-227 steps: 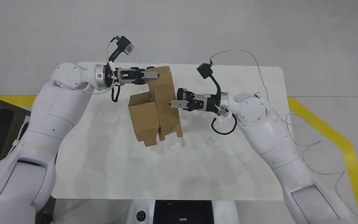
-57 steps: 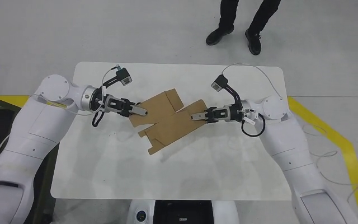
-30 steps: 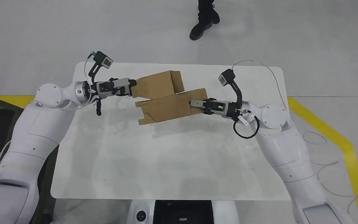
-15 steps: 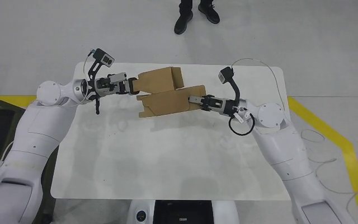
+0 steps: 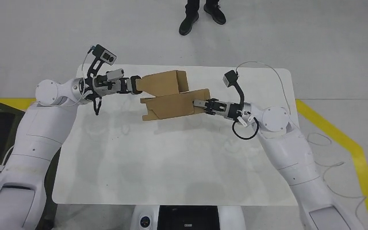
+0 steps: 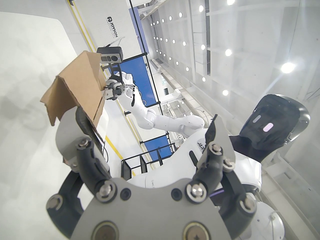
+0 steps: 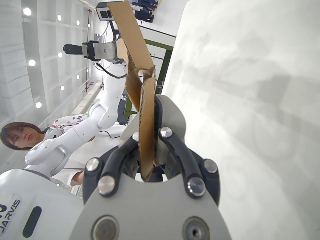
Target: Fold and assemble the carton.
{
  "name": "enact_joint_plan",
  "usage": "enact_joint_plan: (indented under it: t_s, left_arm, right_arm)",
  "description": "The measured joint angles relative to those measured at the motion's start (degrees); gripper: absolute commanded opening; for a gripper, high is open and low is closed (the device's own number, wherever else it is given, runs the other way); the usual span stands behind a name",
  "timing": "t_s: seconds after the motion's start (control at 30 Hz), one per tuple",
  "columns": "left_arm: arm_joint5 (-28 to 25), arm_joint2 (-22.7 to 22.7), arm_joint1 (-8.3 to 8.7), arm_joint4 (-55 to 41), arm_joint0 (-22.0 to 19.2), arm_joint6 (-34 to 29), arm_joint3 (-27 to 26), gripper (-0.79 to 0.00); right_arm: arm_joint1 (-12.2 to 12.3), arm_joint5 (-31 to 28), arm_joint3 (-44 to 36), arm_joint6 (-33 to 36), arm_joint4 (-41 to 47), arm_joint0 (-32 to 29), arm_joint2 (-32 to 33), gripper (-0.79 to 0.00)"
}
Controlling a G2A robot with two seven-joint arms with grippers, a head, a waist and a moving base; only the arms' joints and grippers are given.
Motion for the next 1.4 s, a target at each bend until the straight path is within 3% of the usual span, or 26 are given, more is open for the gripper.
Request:
enact_joint_plan:
  t_s: [0.4, 0.47, 0.53, 0.7, 0.77, 1.07, 1.13, 1.17, 1.23, 1.37, 1.4]
  left_arm:
    - [-1.12, 1.57, -2.19, 3.14, -1.40, 1.12, 3.38, -0.003]
    - [-1.21, 1.78, -2.46, 4.07, -1.62, 1.21, 4.16, -0.169]
    - [-1.31, 1.92, -2.74, 4.56, -1.78, 1.32, 4.79, -0.262]
    - [-1.12, 2.16, -3.20, 6.24, -2.02, 1.12, 5.68, -0.320]
    - [-0.96, 2.18, -3.33, 7.02, -2.03, 0.97, 6.05, -0.388]
    - [-0.38, 1.66, -3.67, 9.12, -1.64, 0.38, 7.11, -0.489]
    - [-0.28, 1.56, -3.76, 9.39, -1.49, 0.27, 7.13, -0.560]
    - [-0.21, 1.51, -3.80, 9.48, -1.42, 0.20, 7.10, -0.656]
    - [-0.01, 1.39, -3.87, 9.75, -1.29, 0.02, 6.98, -0.770]
    - [0.30, 1.05, -3.96, 10.09, -0.95, -0.30, 6.79, -0.785]
    - [0.37, 0.95, -3.99, 10.09, -0.88, -0.37, 6.78, -0.785]
  right_arm:
    - [0.03, 0.08, -1.20, -0.97, -0.34, -0.46, -0.12, -0.785]
    - [0.03, 0.11, -1.40, -1.08, -0.30, -0.54, -0.15, -0.785]
    - [0.01, 0.09, -1.58, -1.10, -0.27, -0.57, -0.29, -0.785]
    - [-0.05, 0.06, -1.59, -1.00, 0.00, -0.45, -0.55, -0.785]
    - [-0.07, 0.01, -1.49, -0.99, 0.09, -0.37, -0.61, -0.785]
    - [-0.14, -0.12, -1.38, -1.21, 0.22, -0.32, -0.87, -0.785]
    - [-0.14, -0.06, -1.47, -1.21, 0.25, -0.39, -0.93, -0.785]
    - [-0.14, -0.01, -1.53, -1.19, 0.28, -0.41, -0.95, -0.785]
    - [-0.15, 0.04, -1.65, -1.18, 0.42, -0.48, -0.96, -0.785]
    - [-0.15, 0.00, -1.72, -1.32, 0.60, -0.59, -0.94, -0.779]
    - [-0.15, -0.02, -1.72, -1.37, 0.65, -0.63, -0.94, -0.493]
